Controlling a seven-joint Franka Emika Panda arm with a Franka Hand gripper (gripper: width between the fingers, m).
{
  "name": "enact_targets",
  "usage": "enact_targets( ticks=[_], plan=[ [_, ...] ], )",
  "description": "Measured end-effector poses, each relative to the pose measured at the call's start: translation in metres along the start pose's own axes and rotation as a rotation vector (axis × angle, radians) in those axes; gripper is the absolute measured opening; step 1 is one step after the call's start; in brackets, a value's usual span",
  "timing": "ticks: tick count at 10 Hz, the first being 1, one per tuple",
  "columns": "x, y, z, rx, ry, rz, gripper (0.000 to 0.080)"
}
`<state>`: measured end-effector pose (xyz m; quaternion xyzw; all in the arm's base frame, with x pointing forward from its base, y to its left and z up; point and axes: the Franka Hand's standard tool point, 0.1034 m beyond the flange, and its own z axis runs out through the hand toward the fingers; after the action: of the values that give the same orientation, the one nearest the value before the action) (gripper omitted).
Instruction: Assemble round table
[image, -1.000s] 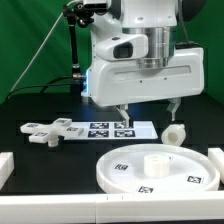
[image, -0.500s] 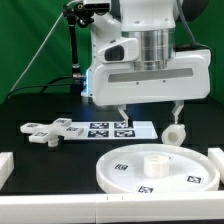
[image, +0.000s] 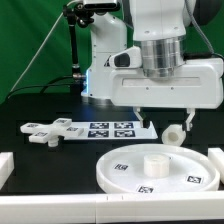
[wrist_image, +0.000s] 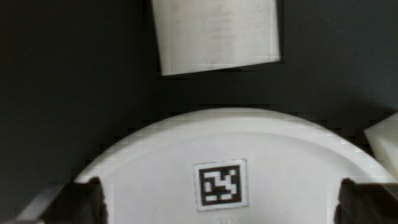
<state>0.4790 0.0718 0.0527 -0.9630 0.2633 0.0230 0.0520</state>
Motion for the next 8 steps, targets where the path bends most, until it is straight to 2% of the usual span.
enact_targets(
  ticks=[2, 3, 4, 7, 8],
  plan=[
    [-0.007, -0.002, 0.005, 0.018, 0.008, 0.098, 0.0649],
    [-0.018, 0.001, 0.013, 0.019, 0.018, 0.082, 0.0649],
    [-0.026, 0.003, 0.019, 0.015, 0.017, 0.062, 0.0649],
    [-0.028, 0.006, 0.021, 0.006, -0.004, 0.023, 0.0649],
    [-0.029, 0.012, 0.021, -0.012, -0.094, 0.001, 0.0649]
  ],
)
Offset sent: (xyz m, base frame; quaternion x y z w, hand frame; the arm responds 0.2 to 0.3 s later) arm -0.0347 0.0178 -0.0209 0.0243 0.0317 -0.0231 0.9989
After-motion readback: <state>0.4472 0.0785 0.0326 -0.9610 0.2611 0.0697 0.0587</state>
